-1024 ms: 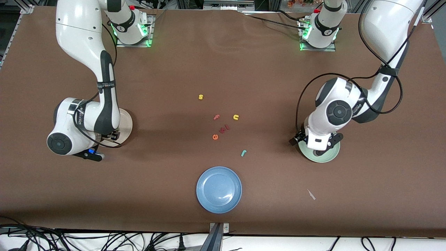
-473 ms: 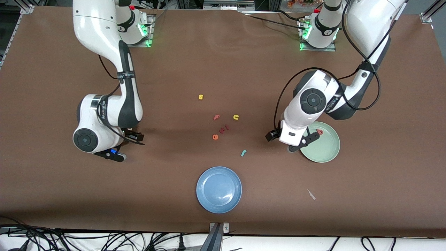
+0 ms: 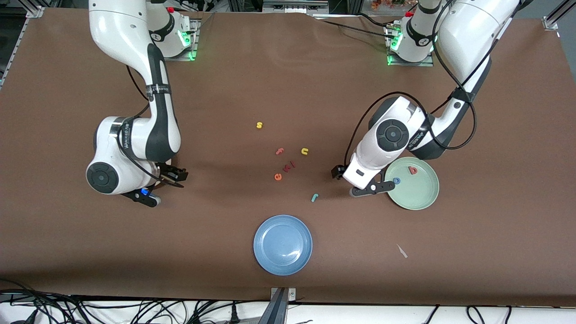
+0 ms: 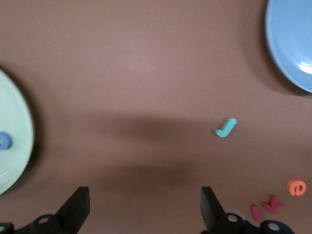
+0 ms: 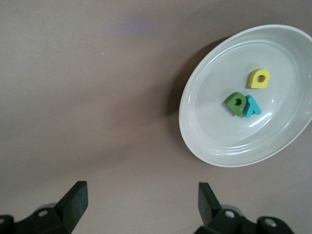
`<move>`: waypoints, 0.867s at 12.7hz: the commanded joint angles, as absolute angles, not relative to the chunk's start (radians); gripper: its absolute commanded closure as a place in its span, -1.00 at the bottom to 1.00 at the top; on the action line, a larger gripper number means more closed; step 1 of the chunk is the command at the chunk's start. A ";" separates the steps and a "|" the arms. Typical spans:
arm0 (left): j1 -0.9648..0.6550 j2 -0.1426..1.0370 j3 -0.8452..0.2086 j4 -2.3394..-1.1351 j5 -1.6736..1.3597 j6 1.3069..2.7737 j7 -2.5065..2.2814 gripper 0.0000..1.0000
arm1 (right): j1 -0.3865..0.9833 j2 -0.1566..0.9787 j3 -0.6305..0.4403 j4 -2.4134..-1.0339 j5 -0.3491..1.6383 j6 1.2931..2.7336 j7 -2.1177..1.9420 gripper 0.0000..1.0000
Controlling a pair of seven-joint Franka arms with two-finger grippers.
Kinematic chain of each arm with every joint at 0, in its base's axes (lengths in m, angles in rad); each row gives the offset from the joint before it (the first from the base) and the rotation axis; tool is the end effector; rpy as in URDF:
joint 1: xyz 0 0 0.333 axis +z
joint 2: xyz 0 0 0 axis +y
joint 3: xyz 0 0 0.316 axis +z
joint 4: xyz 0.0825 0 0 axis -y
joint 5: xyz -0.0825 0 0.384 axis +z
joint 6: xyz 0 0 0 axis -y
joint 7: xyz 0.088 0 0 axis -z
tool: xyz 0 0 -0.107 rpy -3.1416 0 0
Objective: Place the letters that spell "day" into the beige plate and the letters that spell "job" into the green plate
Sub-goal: 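Return the right gripper to rest while the left gripper reaches the cyan j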
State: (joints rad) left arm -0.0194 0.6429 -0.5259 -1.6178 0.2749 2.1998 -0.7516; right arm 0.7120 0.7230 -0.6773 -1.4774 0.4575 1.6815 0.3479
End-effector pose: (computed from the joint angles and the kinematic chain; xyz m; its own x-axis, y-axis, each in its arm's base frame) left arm 0.6191 -0.3063 0.2905 0.9901 0.1379 -0.0265 0.1397 -0.9867 0.0837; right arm 0.6527 0.1403 0.2921 0.8659 -0.3893 -0.3141 -0.3646 -0.9211 0.1362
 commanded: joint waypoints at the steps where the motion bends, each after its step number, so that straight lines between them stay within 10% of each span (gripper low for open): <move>1: -0.055 0.679 -0.519 -1.577 0.348 2.230 -0.687 -1.00 | 0.695 0.620 -0.623 -1.514 0.373 1.664 0.365 -1.00; 11: -0.106 0.827 -0.512 -1.543 0.503 2.580 -0.431 -0.79 | 0.171 0.137 -0.074 -1.743 -0.021 1.743 0.253 -1.00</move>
